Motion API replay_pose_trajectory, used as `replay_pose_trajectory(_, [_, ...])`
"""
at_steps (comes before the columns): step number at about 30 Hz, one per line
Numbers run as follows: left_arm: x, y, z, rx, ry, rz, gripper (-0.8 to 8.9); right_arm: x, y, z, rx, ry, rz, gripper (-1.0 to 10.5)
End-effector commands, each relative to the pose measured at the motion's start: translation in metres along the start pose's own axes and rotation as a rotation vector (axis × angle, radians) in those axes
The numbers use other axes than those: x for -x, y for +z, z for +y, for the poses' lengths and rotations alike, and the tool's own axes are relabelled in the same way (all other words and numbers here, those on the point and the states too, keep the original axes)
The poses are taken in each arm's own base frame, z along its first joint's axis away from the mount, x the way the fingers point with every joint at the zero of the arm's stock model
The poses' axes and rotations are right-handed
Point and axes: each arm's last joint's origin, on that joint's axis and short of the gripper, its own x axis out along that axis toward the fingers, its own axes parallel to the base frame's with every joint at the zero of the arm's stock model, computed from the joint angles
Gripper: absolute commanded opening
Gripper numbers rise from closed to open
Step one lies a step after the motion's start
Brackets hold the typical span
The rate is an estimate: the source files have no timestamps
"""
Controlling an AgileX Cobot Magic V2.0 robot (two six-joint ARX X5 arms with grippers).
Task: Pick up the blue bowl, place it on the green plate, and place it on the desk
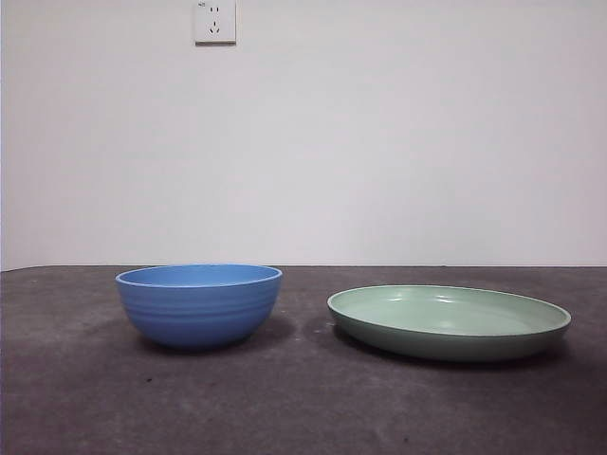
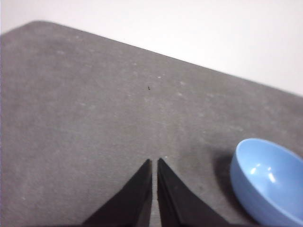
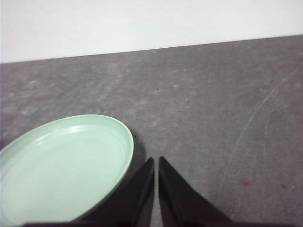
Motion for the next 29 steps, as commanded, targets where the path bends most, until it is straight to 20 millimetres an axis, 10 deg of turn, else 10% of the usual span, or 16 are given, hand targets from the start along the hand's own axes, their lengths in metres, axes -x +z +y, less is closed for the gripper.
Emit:
replay_pose_trajectory(1, [-0.001, -0.005, 0.002, 0.115, 0.007, 0.021, 0.17, 0.0, 0.0, 0.0, -0.09, 0.005, -0.002, 0.1])
replay_pose_trajectory(18, [0.028, 0.07, -0.028, 0.141, -0.087, -0.012, 0.17, 0.03, 0.075, 0.019, -0.129, 0.038, -0.131, 0.1])
replay_pose_trajectory(29, [0.021, 0.118, -0.048, -0.052, -0.222, 0.295, 0.16, 0.027, 0.14, 0.035, -0.006, 0.15, 0.157, 0.1])
